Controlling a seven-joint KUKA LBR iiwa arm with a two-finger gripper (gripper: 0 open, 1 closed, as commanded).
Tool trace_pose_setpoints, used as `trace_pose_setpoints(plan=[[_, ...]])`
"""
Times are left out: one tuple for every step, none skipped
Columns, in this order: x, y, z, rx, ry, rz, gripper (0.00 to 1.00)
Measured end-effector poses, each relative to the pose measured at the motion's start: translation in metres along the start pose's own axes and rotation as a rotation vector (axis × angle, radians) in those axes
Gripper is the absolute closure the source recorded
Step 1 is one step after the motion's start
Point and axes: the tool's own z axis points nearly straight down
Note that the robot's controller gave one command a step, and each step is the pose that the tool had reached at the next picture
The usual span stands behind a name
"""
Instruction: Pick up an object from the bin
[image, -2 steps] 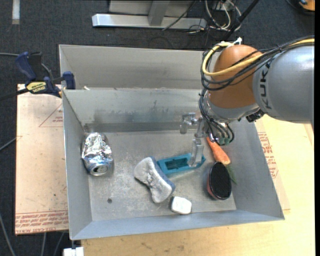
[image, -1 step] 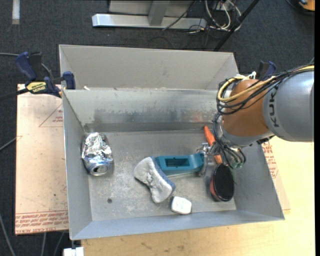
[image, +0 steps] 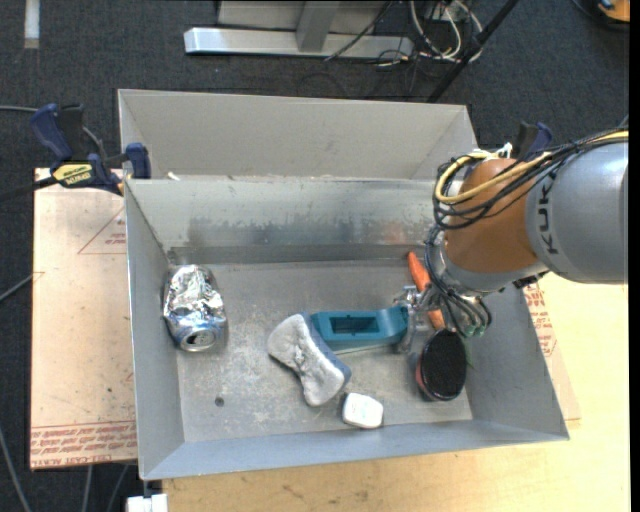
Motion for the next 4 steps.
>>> trace_pose_setpoints(plan=[[-0.006,0.008,-0.122,0.000,-0.003,0.030,1.00],[-0.006,0.008,-0.122,-0.001,-0.003,0.030,0.00],[-0.006,0.008,-0.122,-0.001,-0.003,0.030,0.00],[-0.013,0.027,-0.092,0.002,-0.012,-0.017,0.00]])
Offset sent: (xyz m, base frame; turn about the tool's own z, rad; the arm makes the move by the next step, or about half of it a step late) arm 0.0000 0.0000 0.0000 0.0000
